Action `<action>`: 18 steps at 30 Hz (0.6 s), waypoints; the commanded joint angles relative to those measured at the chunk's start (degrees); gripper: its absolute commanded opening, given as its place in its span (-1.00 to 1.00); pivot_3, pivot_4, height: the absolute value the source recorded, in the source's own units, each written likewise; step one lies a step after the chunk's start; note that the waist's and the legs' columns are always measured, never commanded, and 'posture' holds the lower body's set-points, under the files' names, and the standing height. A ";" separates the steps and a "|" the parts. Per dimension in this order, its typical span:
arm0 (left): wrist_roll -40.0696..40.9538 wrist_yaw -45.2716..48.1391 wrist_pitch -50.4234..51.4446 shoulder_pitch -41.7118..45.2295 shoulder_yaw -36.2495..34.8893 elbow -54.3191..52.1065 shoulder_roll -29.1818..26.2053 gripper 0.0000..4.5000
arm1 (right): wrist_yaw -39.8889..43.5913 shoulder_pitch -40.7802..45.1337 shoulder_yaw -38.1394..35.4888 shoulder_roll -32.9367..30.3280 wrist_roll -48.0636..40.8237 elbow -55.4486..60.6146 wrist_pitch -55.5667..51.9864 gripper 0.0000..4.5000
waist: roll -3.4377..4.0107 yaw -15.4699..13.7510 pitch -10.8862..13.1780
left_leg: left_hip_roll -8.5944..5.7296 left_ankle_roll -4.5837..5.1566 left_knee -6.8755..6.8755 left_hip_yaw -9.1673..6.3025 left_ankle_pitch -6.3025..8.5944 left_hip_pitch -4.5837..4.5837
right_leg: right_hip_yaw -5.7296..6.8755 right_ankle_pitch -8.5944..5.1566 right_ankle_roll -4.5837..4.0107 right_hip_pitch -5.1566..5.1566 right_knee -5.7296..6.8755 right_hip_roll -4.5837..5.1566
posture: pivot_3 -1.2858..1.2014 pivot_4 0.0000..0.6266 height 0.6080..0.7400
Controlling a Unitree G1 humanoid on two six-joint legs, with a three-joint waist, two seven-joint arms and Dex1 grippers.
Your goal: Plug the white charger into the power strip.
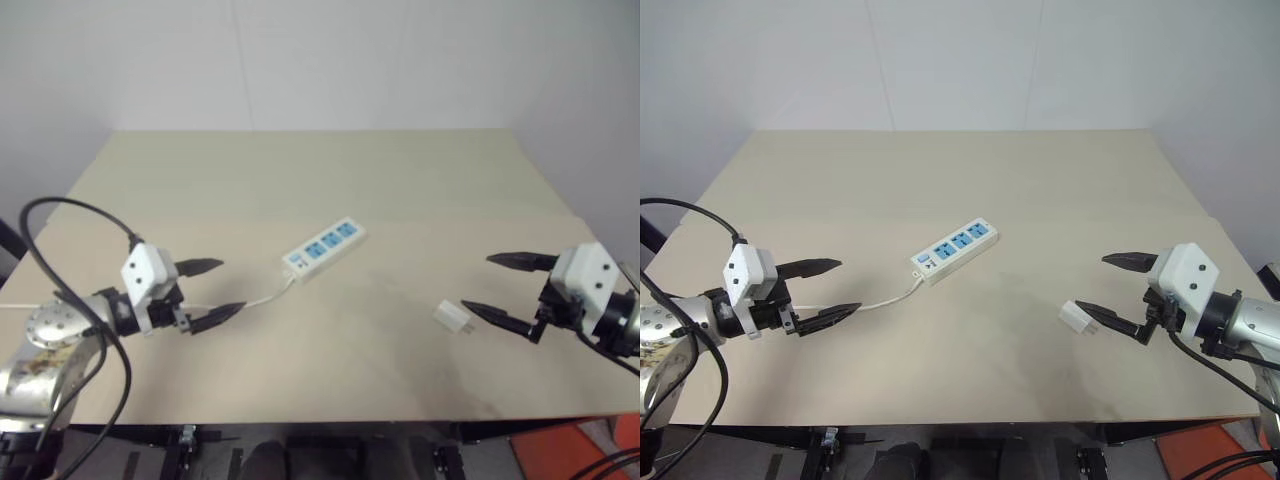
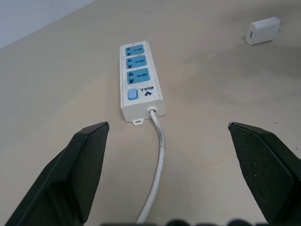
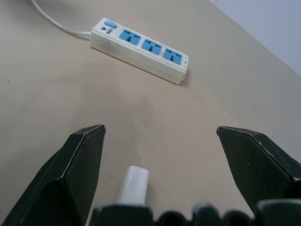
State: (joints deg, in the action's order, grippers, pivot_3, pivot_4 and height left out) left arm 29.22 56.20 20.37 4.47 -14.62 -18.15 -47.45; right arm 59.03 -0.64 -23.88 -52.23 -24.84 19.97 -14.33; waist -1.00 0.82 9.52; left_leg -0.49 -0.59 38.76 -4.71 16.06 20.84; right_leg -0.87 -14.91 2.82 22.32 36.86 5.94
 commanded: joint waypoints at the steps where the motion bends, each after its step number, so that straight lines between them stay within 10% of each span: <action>1: 0.25 -1.33 1.35 0.55 -0.74 -0.78 -0.34 0.98 | -0.25 0.99 -1.08 -0.74 -0.17 0.96 1.28 1.00 | 0.00 0.00 0.00 | 0.00 0.00 0.00 0.00 0.00 0.00 | 0.00 0.00 0.00 0.00 0.00 0.00 | 0.03 -0.52 1.00; 18: -7.45 -6.32 17.71 17.02 15.71 10.23 0.46 0.98 | -0.72 3.99 1.89 -0.78 0.54 0.57 1.07 1.00 | -0.02 -0.12 0.01 | -0.01 0.00 0.02 0.02 0.00 -0.05 | -0.02 0.01 0.02 -0.04 0.01 -0.05 | 0.03 -0.52 1.00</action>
State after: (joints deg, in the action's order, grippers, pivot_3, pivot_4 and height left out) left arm 23.50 51.19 36.24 19.07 -1.33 -9.82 -48.06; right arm 58.72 2.27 -21.94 -52.32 -24.32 19.71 -14.30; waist -1.02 0.70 9.53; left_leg -0.49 -0.58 38.77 -4.69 16.06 20.79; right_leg -0.89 -14.90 2.84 22.27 36.87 5.88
